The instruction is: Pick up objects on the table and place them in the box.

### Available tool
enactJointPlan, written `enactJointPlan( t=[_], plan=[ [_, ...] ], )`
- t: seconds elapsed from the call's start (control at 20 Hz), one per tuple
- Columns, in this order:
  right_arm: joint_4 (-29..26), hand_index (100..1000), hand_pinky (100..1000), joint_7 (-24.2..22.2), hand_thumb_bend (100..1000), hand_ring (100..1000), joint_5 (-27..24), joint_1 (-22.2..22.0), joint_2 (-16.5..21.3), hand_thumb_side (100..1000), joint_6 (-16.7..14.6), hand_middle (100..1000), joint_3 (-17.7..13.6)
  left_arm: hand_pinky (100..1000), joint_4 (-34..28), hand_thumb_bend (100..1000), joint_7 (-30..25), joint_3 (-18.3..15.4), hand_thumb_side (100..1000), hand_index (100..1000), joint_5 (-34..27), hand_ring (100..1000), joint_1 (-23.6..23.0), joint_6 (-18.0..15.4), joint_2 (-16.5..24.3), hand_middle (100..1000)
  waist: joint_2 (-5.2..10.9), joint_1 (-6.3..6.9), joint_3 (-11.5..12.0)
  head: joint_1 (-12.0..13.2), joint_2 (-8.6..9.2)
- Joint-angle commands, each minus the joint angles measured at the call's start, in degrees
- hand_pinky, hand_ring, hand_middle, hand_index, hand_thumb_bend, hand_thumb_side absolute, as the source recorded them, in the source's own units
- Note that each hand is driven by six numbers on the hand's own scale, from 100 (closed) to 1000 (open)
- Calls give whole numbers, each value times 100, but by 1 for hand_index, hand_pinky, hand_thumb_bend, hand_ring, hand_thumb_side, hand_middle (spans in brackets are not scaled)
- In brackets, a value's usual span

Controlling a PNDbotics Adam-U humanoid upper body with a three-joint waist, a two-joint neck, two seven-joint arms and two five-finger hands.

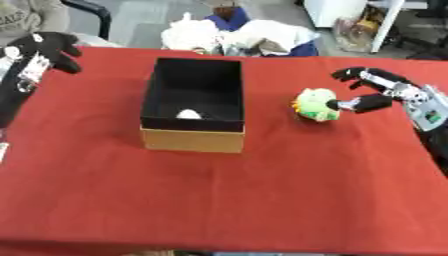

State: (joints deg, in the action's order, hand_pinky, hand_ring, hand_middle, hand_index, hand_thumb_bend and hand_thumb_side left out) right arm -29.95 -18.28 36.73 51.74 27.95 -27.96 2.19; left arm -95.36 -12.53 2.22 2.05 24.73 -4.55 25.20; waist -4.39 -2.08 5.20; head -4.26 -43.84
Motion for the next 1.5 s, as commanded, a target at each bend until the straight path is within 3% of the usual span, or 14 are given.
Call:
enactJointPlan(
  t=[0.05,0.4,0.55,0.75,0.95,1.1,1.15,1.2,1.5],
  plan=[
    [55,944,844,326,480,938,332,171,27,537,96,908,55,656,-87,247,-16,-50,859,782,-31,592,61,-3,62,620,50,15,22,-44,-28],
    [356,939,836,1017,511,926,1023,214,-166,533,637,907,113,657,-91,247,-40,-37,864,783,-32,592,43,5,7,621,36,31,104,-102,-28],
    [482,923,804,1329,511,888,1335,197,-232,535,694,875,119,657,-94,248,-36,-45,865,783,-40,592,30,11,-2,621,38,30,116,-115,-28],
    [607,817,691,1744,520,732,1750,185,-268,483,663,702,88,657,-100,247,-42,-38,864,783,-46,592,28,14,-7,621,43,24,117,-113,-28],
    [528,531,560,2147,512,483,2154,186,-263,291,573,399,-16,657,-98,247,-42,-44,865,783,-45,592,13,18,-7,621,52,21,106,-103,-28],
    [473,531,560,2440,512,483,2451,166,-275,291,515,399,-110,657,-95,247,-37,-50,865,783,-48,592,9,22,-8,621,55,22,99,-99,-28],
    [485,388,515,2523,465,374,2549,171,-280,157,501,268,-138,658,-94,246,-38,-49,866,784,-49,593,6,23,-9,622,61,23,96,-99,-28],
    [425,371,511,2609,460,360,2645,232,-271,132,452,250,-199,658,-93,246,-44,-46,867,785,-48,593,-2,23,-8,623,73,24,81,-93,-28],
    [-377,363,512,2997,449,355,2754,380,-129,100,-47,239,-398,661,-98,245,-70,-50,867,785,-37,594,-28,16,11,624,102,7,24,-54,-28]
  ],
)
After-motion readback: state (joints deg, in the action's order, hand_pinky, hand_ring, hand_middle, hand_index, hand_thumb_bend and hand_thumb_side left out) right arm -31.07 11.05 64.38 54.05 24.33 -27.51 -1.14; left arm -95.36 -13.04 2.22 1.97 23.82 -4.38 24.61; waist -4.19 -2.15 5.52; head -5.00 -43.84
